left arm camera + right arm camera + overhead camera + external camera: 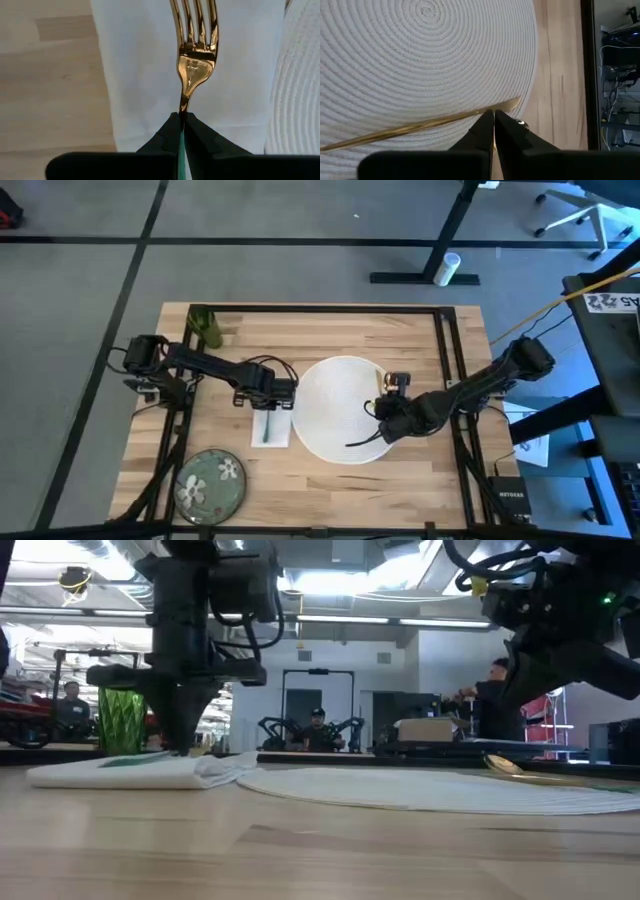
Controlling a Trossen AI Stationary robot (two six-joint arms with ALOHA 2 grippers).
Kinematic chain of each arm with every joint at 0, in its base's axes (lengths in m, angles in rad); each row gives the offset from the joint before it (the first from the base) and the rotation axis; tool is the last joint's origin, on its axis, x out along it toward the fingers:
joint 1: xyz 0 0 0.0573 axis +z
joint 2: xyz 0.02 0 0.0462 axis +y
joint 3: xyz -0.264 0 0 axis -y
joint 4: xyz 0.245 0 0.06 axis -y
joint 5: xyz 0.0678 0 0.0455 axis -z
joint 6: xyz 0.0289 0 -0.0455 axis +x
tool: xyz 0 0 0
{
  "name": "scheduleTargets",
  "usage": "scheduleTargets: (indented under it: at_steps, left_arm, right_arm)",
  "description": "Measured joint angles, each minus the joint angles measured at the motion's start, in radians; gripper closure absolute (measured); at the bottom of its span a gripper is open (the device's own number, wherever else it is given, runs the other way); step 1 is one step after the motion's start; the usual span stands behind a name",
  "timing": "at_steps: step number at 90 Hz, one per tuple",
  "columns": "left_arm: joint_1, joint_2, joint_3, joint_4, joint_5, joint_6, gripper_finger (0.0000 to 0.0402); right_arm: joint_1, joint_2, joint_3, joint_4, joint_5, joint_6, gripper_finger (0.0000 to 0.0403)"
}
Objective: Set table place
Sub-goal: Put the green fork on the white table napkin
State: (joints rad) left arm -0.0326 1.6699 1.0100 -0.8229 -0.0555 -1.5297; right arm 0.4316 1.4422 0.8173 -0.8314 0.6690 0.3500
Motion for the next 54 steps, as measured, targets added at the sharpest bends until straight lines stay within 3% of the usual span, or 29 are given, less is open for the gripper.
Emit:
scheduleTargets:
  at_steps: [54]
  left_arm:
    - [0.000, 0.000, -0.004, 0.012, 0.000, 0.041, 0.0401]
  right_arm:
    - [0.000, 0.000, 0.000, 0.000, 0.000, -0.001, 0.0402]
